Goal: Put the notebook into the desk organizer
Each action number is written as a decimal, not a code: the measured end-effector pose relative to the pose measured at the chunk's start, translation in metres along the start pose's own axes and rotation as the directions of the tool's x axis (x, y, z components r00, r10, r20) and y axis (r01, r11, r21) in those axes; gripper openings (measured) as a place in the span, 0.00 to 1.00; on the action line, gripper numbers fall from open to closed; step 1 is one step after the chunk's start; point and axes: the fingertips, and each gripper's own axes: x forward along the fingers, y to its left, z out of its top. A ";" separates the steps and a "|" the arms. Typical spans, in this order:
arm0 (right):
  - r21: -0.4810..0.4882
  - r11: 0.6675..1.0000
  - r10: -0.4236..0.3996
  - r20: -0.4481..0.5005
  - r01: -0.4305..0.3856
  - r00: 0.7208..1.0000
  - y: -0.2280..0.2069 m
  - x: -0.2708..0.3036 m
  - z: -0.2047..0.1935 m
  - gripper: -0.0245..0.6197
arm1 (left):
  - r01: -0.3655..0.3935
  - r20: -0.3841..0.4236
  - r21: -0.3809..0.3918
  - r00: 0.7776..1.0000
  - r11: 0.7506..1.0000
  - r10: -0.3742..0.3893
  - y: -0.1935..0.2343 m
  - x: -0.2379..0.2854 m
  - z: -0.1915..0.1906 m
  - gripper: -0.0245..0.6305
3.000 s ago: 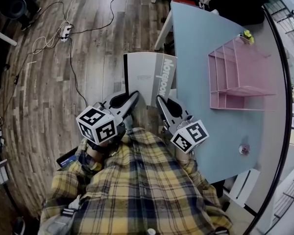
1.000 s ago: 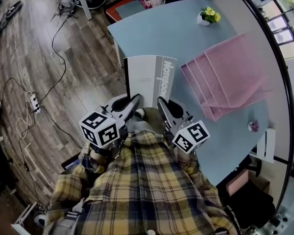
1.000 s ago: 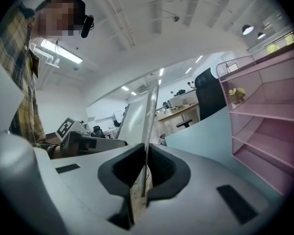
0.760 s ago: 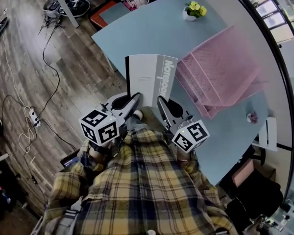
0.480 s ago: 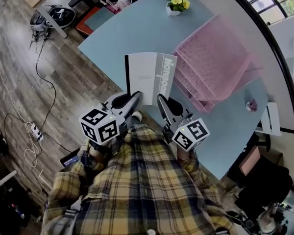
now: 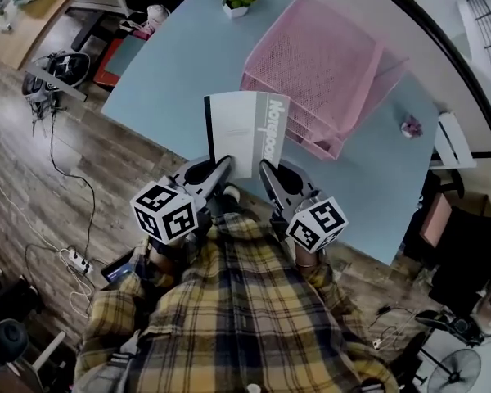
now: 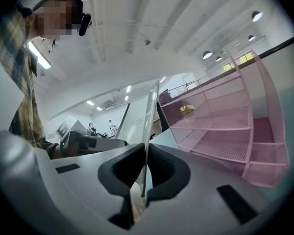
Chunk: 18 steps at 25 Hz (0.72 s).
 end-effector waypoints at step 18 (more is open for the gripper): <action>0.135 0.917 -0.387 0.065 0.376 0.920 -0.019 -0.046 -0.014 0.07 | 0.297 -0.300 -0.012 0.910 0.955 -0.287 -0.022 0.047 -0.019 0.05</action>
